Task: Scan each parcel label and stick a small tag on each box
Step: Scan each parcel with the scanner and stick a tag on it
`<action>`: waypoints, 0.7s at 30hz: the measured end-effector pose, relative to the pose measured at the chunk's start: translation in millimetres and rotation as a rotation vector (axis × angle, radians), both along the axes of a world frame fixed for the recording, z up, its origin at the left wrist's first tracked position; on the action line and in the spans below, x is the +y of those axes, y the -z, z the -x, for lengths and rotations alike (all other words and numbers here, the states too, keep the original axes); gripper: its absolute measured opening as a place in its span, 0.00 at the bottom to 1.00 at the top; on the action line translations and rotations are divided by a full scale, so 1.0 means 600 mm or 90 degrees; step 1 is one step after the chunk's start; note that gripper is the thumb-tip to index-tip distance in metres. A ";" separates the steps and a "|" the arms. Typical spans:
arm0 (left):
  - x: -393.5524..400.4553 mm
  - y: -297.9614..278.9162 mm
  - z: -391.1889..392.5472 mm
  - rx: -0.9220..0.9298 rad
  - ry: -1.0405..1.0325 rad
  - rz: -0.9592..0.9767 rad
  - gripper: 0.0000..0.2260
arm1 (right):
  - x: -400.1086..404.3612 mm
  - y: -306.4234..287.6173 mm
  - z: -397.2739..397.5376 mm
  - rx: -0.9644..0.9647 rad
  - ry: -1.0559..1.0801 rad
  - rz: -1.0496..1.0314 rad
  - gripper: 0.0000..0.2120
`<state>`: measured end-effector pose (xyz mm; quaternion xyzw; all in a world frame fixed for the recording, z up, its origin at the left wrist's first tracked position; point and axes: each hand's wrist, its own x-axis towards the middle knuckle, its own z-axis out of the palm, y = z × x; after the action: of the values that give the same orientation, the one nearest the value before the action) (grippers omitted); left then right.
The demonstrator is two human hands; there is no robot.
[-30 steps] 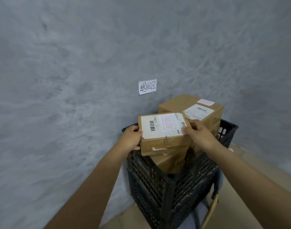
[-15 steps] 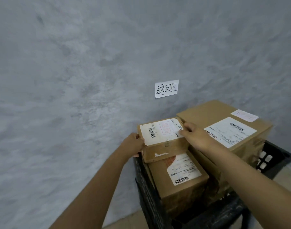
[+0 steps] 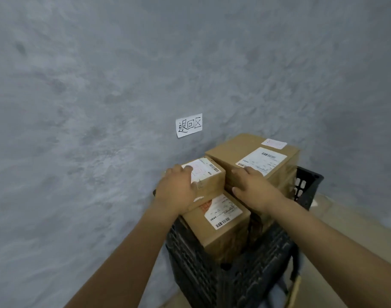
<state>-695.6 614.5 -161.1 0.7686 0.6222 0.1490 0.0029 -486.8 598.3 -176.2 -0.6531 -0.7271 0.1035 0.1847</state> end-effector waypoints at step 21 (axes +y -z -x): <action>-0.553 -0.082 -0.448 0.076 0.610 -0.166 0.20 | -0.781 -0.078 -0.303 -0.234 0.517 -0.074 0.24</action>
<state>-426.6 282.8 -111.9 0.9692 0.1743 0.1631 -0.0605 -304.7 129.4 -129.3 -0.8817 -0.4369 -0.1359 0.1148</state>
